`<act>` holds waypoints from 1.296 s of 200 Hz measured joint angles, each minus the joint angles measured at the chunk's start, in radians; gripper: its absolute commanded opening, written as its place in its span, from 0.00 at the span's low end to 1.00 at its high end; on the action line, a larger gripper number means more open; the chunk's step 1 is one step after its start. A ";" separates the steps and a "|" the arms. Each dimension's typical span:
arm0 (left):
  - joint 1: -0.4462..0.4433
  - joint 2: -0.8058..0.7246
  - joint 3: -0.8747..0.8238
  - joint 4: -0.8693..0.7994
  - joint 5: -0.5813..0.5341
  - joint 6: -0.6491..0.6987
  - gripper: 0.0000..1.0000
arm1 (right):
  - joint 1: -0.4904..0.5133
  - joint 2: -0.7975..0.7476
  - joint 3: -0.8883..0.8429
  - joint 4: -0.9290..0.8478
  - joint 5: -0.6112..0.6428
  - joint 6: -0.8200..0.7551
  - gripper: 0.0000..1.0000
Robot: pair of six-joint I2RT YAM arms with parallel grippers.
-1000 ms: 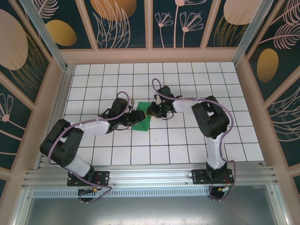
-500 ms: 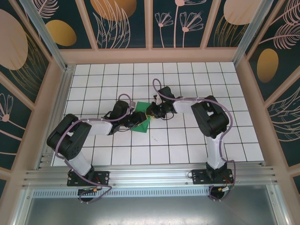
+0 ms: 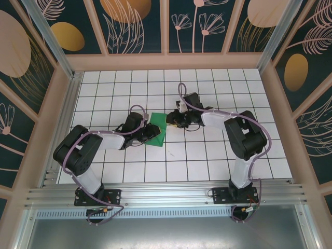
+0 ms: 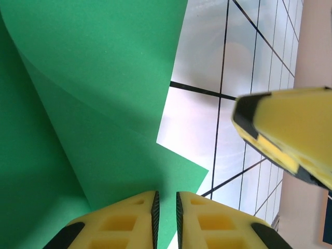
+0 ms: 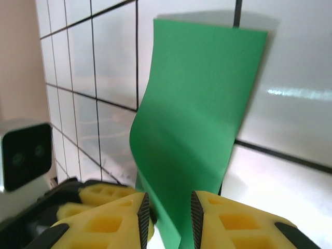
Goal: Fold a paper plane with a square sheet of paper (pick it up from the middle)
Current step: Fold the triangle a second time at the center of the table.
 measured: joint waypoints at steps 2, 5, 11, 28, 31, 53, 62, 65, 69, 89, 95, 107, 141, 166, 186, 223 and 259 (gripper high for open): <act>0.000 0.000 0.000 -0.001 0.000 0.000 0.19 | 0.001 -0.004 -0.005 0.000 -0.003 -0.003 0.32; 0.000 0.000 0.000 -0.003 -0.003 0.001 0.19 | 0.002 -0.007 -0.010 0.000 -0.004 -0.008 0.32; 0.000 0.000 0.000 -0.007 -0.004 0.002 0.19 | 0.005 -0.011 -0.017 0.000 -0.008 -0.017 0.32; 0.000 0.000 0.000 -0.012 -0.010 0.003 0.19 | 0.016 -0.012 -0.029 -0.006 -0.016 -0.042 0.33; 0.000 0.000 0.000 -0.013 -0.011 0.003 0.18 | 0.019 -0.012 -0.029 -0.008 -0.017 -0.045 0.33; 0.000 0.000 0.000 -0.015 -0.018 0.003 0.18 | 0.040 -0.012 -0.029 -0.014 -0.021 -0.067 0.33; 0.000 0.000 0.000 -0.015 -0.019 0.003 0.18 | 0.048 -0.011 -0.029 -0.019 -0.022 -0.073 0.33; 0.000 0.000 0.000 -0.015 -0.019 0.003 0.18 | 0.050 -0.011 -0.029 -0.020 -0.023 -0.074 0.33; 0.000 0.000 0.000 -0.016 -0.021 0.003 0.18 | 0.051 -0.010 -0.029 -0.021 -0.023 -0.078 0.33; 0.000 0.000 0.000 -0.018 -0.022 0.003 0.17 | 0.056 -0.002 -0.027 -0.027 -0.025 -0.088 0.32; 0.000 0.000 0.000 -0.018 -0.022 0.003 0.17 | 0.056 0.003 -0.026 -0.029 -0.025 -0.088 0.33; 0.000 0.000 0.000 -0.018 -0.022 0.003 0.17 | 0.056 0.014 -0.022 -0.030 -0.025 -0.088 0.33; 0.000 0.000 0.000 -0.018 -0.022 0.003 0.16 | 0.056 0.041 -0.006 -0.039 -0.024 -0.088 0.31; 0.000 0.000 0.000 -0.018 -0.022 0.003 0.15 | 0.056 0.054 0.007 -0.044 -0.026 -0.087 0.18; 0.000 0.000 0.000 -0.019 -0.022 0.003 0.15 | 0.056 0.060 0.015 -0.044 -0.028 -0.090 0.07; 0.000 0.000 0.000 -0.028 -0.023 0.006 0.19 | 0.057 0.074 0.026 -0.052 -0.013 -0.108 0.05; 0.000 0.000 0.000 -0.034 -0.022 0.006 0.21 | 0.058 0.098 0.040 -0.065 0.013 -0.125 0.05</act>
